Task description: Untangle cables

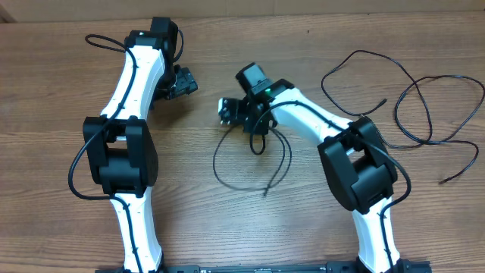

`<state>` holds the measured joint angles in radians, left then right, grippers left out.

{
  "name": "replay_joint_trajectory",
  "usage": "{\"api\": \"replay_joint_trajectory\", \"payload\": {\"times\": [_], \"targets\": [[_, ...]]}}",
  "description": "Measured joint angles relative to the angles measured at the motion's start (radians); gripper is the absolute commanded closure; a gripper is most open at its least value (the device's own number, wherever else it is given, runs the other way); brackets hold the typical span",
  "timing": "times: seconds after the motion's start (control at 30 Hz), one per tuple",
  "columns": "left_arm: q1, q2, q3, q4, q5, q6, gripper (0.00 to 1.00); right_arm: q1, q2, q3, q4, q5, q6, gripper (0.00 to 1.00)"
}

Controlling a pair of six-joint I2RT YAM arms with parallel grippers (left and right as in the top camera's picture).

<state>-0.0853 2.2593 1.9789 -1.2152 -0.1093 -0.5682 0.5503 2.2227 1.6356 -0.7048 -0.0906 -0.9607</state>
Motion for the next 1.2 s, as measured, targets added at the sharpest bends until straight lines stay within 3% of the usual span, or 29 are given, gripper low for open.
{"api": "replay_joint_trajectory", "payload": {"times": [0.1, 0.2, 0.33, 0.7, 0.73, 0.8, 0.83, 1.07, 1.2], "targets": [[0.0, 0.0, 0.0, 0.0, 0.0, 0.0, 0.0, -0.033, 0.002, -0.002, 0.029, 0.017, 0.045, 0.96], [0.0, 0.0, 0.0, 0.0, 0.0, 0.0, 0.01, -0.06, 0.002, -0.003, 0.035, 0.022, 0.092, 0.71], [0.0, 0.0, 0.0, 0.0, 0.0, 0.0, 0.0, -0.087, 0.002, -0.003, 0.049, 0.024, 0.178, 0.63], [0.0, 0.0, 0.0, 0.0, 0.0, 0.0, 0.01, -0.111, 0.002, -0.002, -0.008, -0.006, 0.348, 0.68], [0.0, 0.0, 0.0, 0.0, 0.0, 0.0, 0.01, -0.111, 0.002, -0.002, -0.019, -0.011, 0.352, 0.73], [0.0, 0.0, 0.0, 0.0, 0.0, 0.0, 0.0, -0.111, 0.002, 0.0, -0.039, -0.024, 0.354, 0.93], [0.0, 0.0, 0.0, 0.0, 0.0, 0.0, 0.0, -0.111, 0.002, 0.001, -0.046, -0.031, 0.36, 0.96], [0.0, 0.0, 0.0, 0.0, 0.0, 0.0, 0.01, -0.111, 0.002, 0.006, -0.053, -0.032, 0.473, 0.96], [0.0, 0.0, 0.0, 0.0, 0.0, 0.0, 0.0, -0.112, 0.006, 0.066, -0.155, -0.015, 0.497, 0.96]]}}
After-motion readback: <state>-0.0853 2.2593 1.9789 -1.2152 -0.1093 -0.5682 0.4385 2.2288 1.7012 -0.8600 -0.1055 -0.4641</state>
